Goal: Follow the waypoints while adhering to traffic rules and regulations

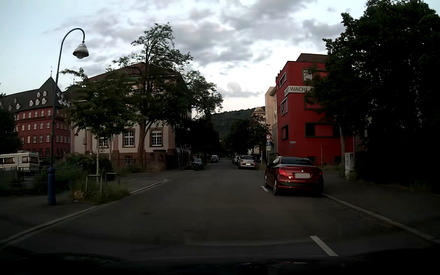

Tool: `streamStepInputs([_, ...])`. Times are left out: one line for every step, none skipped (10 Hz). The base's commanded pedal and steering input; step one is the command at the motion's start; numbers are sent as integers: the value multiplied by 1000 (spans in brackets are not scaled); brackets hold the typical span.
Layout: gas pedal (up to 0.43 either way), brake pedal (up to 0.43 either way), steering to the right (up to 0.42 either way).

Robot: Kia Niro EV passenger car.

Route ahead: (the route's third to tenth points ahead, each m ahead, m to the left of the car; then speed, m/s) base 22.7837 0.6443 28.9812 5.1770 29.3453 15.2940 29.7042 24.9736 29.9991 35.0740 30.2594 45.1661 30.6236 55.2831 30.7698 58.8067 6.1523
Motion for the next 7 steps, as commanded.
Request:
streamStepInputs([0, 0, -8])
streamStepInputs([0, 0, -8])
streamStepInputs([0, 6, -8])
streamStepInputs([0, 6, -6])
streamStepInputs([0, 12, -3])
streamStepInputs([0, 49, -3])
streamStepInputs([0, 61, -3])
